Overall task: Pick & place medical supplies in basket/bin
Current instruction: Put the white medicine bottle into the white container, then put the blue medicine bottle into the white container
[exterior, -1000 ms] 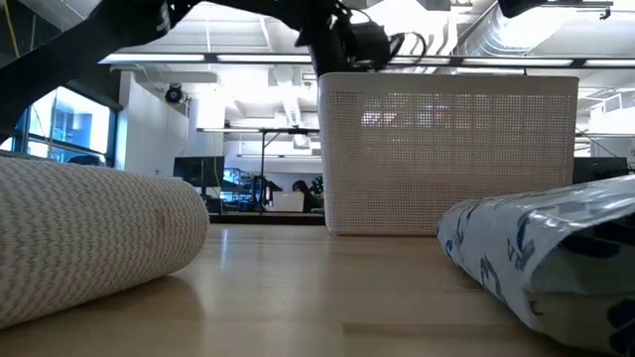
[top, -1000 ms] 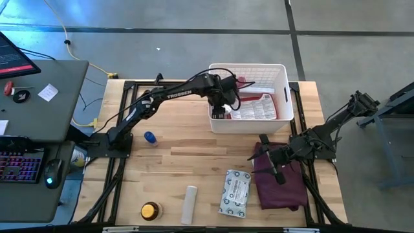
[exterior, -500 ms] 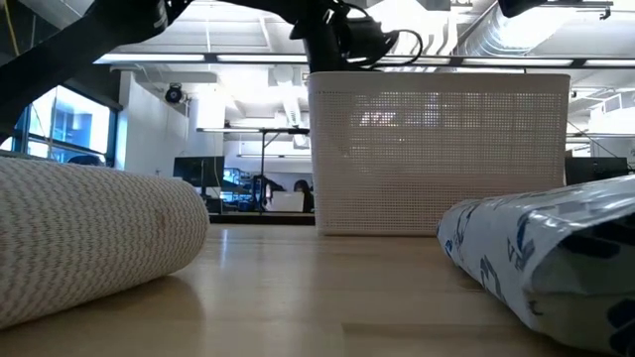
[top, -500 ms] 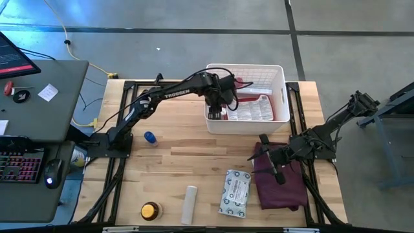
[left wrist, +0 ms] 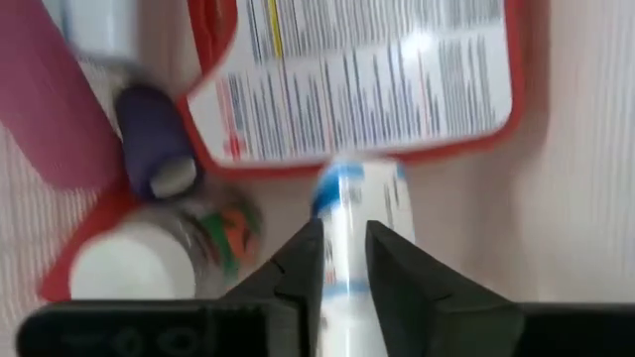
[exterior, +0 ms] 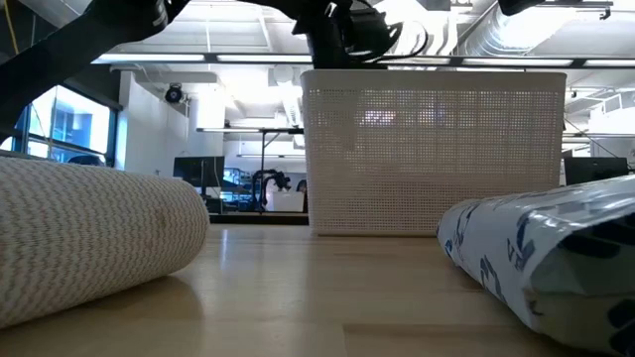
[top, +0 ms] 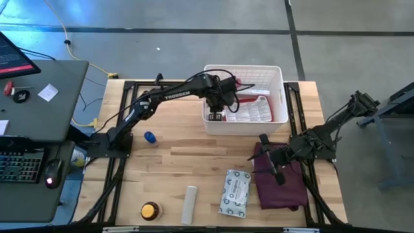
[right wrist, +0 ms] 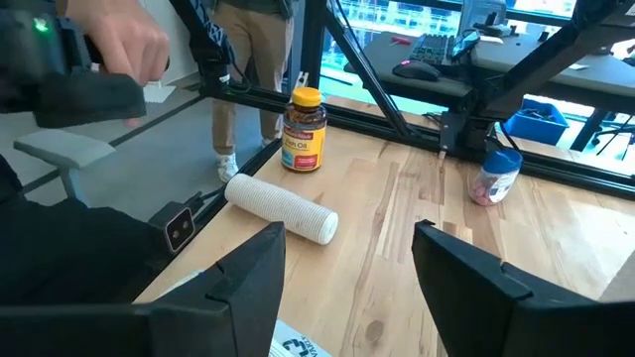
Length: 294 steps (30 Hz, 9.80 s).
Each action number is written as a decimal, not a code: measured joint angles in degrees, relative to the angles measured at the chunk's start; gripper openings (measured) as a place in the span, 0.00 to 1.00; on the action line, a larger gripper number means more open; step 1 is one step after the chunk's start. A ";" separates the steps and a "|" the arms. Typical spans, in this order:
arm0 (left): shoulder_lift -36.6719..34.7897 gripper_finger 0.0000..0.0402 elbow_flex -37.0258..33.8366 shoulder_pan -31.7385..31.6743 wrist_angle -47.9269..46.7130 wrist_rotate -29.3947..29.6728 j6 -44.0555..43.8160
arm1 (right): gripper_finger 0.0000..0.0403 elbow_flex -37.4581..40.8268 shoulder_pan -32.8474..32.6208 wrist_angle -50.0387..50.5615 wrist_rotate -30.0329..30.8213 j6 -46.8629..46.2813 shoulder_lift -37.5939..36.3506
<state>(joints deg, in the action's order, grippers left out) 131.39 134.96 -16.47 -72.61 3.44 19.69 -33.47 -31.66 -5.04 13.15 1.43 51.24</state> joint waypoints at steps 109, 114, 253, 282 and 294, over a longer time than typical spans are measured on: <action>-39.01 0.44 -60.96 34.93 -11.59 6.51 -22.76 | 0.52 -0.02 0.11 -0.81 -2.13 10.27 -1.73; -43.85 0.63 -66.90 34.80 -10.23 6.41 -18.59 | 0.52 -0.02 0.10 0.47 -2.16 7.34 -1.73; -2.23 0.54 -4.18 2.67 -3.68 7.56 23.95 | 0.50 0.00 0.12 2.29 0.16 11.02 -1.81; -0.83 0.58 -4.28 2.76 -8.65 13.97 19.21 | 0.50 0.00 0.11 3.15 0.18 11.50 -1.84; -0.94 0.57 -4.88 2.92 -9.24 11.49 17.36 | 0.50 0.00 0.13 3.17 0.57 12.09 -1.84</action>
<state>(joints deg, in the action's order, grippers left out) 130.45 130.08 -13.55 -81.85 14.94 37.05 -33.47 -31.53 -1.87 13.72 13.52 49.41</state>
